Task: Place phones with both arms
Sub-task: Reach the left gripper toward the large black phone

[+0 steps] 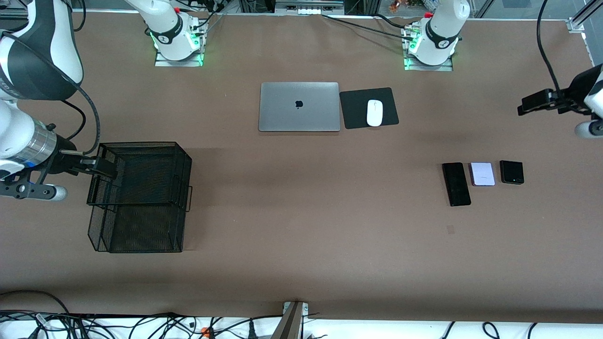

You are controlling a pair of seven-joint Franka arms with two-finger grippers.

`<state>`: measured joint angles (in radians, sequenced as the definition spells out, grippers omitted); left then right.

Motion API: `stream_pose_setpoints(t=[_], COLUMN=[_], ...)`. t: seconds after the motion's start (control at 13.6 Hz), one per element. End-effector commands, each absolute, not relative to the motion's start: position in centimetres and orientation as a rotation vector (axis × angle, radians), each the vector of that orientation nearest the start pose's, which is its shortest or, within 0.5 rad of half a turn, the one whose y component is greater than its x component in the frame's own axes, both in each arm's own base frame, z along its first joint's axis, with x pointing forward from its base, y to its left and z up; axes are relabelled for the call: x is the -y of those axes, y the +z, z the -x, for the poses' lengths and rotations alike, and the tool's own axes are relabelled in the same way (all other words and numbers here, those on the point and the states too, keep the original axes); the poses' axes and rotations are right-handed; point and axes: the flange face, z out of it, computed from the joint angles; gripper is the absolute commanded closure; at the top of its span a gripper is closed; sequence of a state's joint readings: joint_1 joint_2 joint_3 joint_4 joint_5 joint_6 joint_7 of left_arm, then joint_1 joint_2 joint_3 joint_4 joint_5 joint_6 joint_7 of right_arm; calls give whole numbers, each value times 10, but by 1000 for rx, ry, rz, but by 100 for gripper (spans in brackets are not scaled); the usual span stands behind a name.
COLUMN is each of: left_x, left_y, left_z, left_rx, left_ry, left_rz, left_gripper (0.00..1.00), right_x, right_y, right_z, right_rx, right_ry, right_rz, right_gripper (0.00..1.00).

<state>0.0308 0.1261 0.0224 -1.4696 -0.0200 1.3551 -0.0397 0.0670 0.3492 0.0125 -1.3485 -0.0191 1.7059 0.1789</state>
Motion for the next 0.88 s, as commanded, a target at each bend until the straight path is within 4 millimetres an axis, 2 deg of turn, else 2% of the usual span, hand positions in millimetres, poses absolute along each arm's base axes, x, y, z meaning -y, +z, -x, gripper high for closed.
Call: stream_pose_setpoints(t=[0.0,0.44,0.81], left_x=[-31,-31,-31], left_y=[536,398,308], left_z=[-588,-601,-603], left_rx=[91,33,14], left_ry=[439,285,183], left_rz=[3089,3089,3097], left_gripper=[0,0,0], right_x=[-50,-50,-50], right_y=[532,532,532], right_z=[-657,-657,-657], right_rx=[-174,-174,-174], right_ry=[-14,-17,-14], right_rz=[3135,3135,3135], right_gripper=[0,0,0])
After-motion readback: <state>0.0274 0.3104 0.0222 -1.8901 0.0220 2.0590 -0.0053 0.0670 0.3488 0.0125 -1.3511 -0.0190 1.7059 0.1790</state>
